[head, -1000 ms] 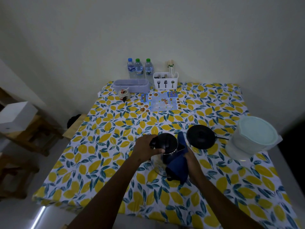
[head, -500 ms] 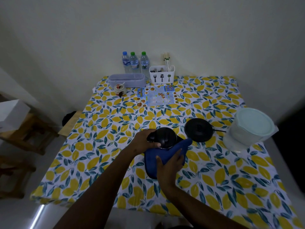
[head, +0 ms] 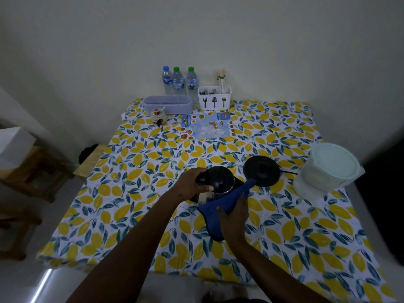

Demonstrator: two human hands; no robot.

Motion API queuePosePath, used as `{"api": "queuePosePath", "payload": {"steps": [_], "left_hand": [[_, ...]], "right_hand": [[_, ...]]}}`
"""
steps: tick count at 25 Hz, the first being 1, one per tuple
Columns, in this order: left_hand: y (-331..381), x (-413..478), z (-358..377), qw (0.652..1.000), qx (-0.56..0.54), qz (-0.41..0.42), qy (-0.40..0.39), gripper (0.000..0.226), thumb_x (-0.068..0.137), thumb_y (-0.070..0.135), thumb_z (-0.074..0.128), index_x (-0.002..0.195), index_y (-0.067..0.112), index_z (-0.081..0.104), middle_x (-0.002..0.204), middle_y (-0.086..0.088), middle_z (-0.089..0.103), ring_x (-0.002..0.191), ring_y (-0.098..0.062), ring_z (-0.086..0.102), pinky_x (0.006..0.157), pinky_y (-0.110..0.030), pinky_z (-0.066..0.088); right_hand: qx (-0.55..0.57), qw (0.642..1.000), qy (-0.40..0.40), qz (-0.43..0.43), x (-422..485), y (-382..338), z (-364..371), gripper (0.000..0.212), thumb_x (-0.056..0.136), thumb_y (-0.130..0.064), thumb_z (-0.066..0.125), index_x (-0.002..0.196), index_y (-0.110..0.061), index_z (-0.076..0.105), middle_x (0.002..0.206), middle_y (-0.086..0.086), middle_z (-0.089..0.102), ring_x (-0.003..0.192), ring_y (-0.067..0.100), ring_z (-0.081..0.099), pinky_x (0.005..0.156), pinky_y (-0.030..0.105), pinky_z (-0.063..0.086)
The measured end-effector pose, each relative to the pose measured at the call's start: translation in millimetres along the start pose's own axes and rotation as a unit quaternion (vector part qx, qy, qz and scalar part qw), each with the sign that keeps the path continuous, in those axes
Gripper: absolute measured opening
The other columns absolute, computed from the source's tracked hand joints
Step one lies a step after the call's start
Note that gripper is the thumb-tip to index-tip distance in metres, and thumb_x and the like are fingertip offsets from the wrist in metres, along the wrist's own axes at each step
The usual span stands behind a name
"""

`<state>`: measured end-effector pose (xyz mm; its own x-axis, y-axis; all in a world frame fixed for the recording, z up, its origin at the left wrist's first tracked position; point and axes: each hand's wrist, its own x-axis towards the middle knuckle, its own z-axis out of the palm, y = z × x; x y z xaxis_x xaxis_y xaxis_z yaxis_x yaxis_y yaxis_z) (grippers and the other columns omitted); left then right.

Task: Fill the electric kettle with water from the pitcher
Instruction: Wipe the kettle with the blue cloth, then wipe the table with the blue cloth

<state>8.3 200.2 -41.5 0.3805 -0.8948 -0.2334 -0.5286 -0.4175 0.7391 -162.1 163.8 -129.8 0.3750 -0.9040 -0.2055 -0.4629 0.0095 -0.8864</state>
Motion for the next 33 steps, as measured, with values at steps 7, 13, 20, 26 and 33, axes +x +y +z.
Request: {"api": "queuePosePath", "payload": {"steps": [7,13,20,26,33], "left_hand": [[-14,-7,-6,0.999,-0.009,0.035,-0.003,0.062,0.083,0.020,0.075,0.137,0.009,0.046,0.132,-0.015,0.055,0.120,-0.028,0.054,0.103,-0.045,0.045],[-23,-1,0,0.997,-0.033,0.019,0.065,0.036,0.084,0.021,0.072,0.116,0.010,0.059,0.111,-0.013,0.064,0.100,-0.025,0.057,0.081,-0.033,0.042],[1,29,0,0.983,-0.051,0.056,0.166,0.028,0.090,0.019,0.066,0.116,0.011,0.059,0.110,-0.011,0.064,0.094,-0.020,0.055,0.080,-0.031,0.037],[5,61,13,0.981,-0.031,0.040,0.189,0.017,0.093,0.016,0.062,0.105,0.004,0.061,0.095,-0.019,0.062,0.088,-0.035,0.057,0.073,-0.032,0.036],[-17,69,23,0.981,-0.040,0.014,0.187,0.031,0.093,0.019,0.062,0.121,0.008,0.055,0.114,-0.015,0.062,0.103,-0.031,0.058,0.082,-0.034,0.043]], "right_hand": [[-0.064,0.997,-0.041,0.005,9,27,-19,0.066,0.079,0.002,0.062,0.138,0.005,0.033,0.140,0.027,0.042,0.121,0.046,0.044,0.095,0.057,0.044],[-0.203,0.976,-0.031,-0.075,24,38,-51,0.053,0.084,-0.009,0.063,0.134,-0.005,0.044,0.124,0.020,0.057,0.103,0.044,0.054,0.076,0.050,0.051],[-0.360,0.929,-0.038,-0.076,52,48,-85,0.067,0.090,-0.023,0.059,0.148,-0.014,0.026,0.144,0.015,0.043,0.119,0.039,0.044,0.091,0.049,0.047],[-0.445,0.881,-0.161,-0.014,76,61,-70,0.070,0.092,-0.041,0.053,0.150,-0.029,0.014,0.157,0.015,0.016,0.141,0.041,0.017,0.108,0.061,0.030],[-0.491,0.851,-0.184,-0.040,79,94,-45,0.073,0.092,-0.066,0.030,0.150,-0.038,-0.005,0.162,0.006,-0.015,0.147,0.035,-0.012,0.114,0.065,0.012]]}}
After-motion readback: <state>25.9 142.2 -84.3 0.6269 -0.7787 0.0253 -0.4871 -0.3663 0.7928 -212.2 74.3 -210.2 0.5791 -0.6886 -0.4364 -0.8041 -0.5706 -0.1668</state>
